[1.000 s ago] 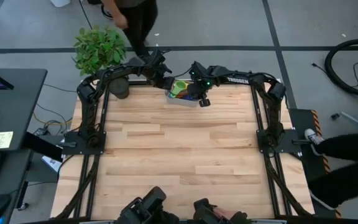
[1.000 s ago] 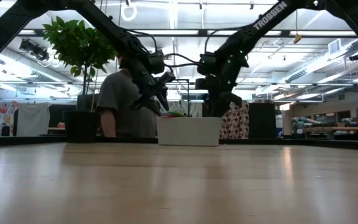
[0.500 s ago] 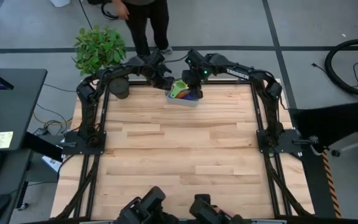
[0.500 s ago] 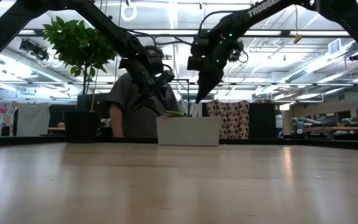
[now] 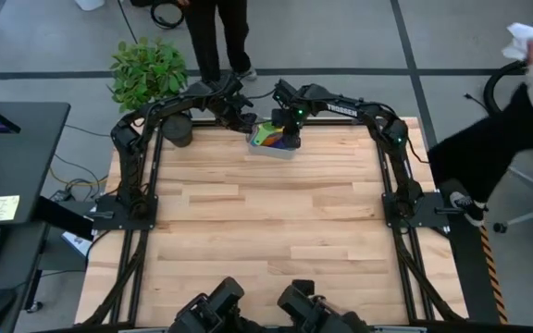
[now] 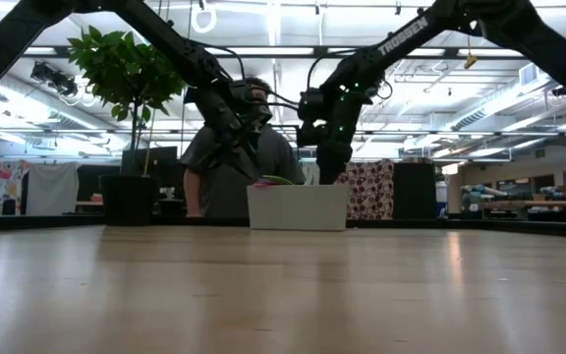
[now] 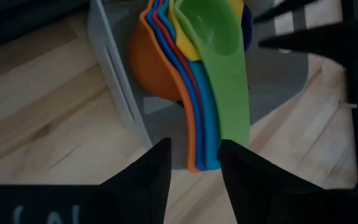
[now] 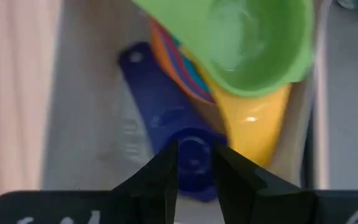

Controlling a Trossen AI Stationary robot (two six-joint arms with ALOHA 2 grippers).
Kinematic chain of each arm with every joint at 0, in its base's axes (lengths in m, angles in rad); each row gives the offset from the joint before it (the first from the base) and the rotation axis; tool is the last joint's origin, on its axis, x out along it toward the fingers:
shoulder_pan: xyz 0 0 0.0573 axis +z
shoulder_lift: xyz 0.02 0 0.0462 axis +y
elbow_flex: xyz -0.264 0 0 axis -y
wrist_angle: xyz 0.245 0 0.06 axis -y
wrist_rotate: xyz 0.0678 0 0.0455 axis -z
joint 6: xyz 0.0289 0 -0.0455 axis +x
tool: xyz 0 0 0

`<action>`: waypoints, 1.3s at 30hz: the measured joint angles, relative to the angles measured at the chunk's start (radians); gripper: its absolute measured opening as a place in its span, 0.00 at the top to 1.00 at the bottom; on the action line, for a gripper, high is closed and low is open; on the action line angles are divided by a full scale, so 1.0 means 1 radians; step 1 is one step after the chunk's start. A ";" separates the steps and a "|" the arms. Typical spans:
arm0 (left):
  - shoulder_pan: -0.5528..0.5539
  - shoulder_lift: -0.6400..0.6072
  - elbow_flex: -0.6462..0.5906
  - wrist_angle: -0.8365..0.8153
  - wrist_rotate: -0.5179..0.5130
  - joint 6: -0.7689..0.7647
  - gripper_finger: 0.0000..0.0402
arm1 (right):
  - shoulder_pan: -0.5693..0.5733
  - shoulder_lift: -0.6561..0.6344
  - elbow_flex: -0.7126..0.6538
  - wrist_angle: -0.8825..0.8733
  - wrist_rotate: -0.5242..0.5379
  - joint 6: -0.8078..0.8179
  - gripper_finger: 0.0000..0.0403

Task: Nest measuring cups in basket
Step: Adjust the stacked measuring cups in the gray bin

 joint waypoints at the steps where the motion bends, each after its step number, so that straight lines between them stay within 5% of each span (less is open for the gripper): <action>1: 0.000 0.000 0.000 0.001 0.000 0.000 0.65 | 0.000 -0.002 0.000 0.010 0.022 -0.017 0.76; 19: 0.000 0.000 0.000 0.002 0.000 0.000 0.65 | -0.019 0.009 -0.015 0.082 0.013 -0.091 0.76; 27: 0.000 0.000 0.000 0.003 0.000 0.000 0.65 | -0.013 0.028 -0.015 0.204 0.143 -0.099 0.76; 39: 0.000 0.000 0.000 0.003 0.000 -0.001 0.65 | -0.013 0.027 -0.027 0.218 0.142 -0.099 0.78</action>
